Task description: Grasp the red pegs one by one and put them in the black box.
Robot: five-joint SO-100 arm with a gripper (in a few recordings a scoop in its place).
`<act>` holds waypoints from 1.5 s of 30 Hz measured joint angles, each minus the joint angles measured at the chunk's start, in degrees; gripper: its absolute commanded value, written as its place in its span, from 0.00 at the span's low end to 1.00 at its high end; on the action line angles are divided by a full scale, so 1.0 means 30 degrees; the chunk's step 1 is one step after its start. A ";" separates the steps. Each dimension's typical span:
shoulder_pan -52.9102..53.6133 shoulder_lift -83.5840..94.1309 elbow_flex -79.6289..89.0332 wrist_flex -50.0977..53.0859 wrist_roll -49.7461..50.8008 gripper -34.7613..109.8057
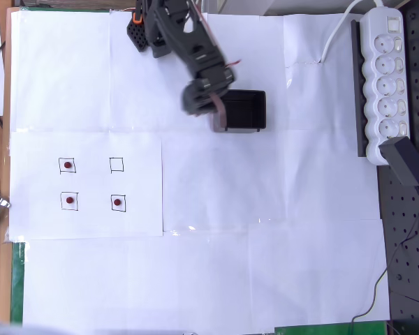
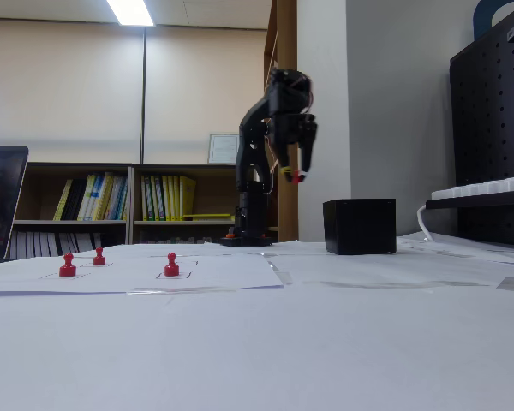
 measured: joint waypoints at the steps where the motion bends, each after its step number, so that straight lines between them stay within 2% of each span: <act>1: -0.1025 0.0557 0.0322 -0.0234 -0.0732 0.24; 4: -0.3193 0.2520 0.0615 -0.1436 -0.1934 0.24; 9: -0.4307 0.5801 0.0615 -0.3867 -0.2197 0.24; 12: -0.4131 0.7588 0.0615 -0.5156 -0.2197 0.29; 14: -0.4102 0.8262 0.0615 -0.5508 -0.2197 0.38; 18: -0.4102 0.8760 0.1172 -0.4893 -0.1992 0.42; 24: -0.3369 0.8379 0.4746 -0.1963 -0.1963 0.42; 27: -0.2695 0.5977 0.6855 -0.0322 -0.1025 0.42; 30: -0.0674 0.1553 0.6299 -0.0469 0.1172 0.37; 32: 0.1582 -0.0937 0.4219 -0.2139 0.3164 0.37; 36: 0.8496 -0.3574 -0.3369 -0.7441 0.7646 0.34; 41: 1.5088 -0.3896 -1.3682 -1.7725 1.2305 0.32; 45: 1.7109 -0.2051 -1.7168 -2.6426 1.2715 0.33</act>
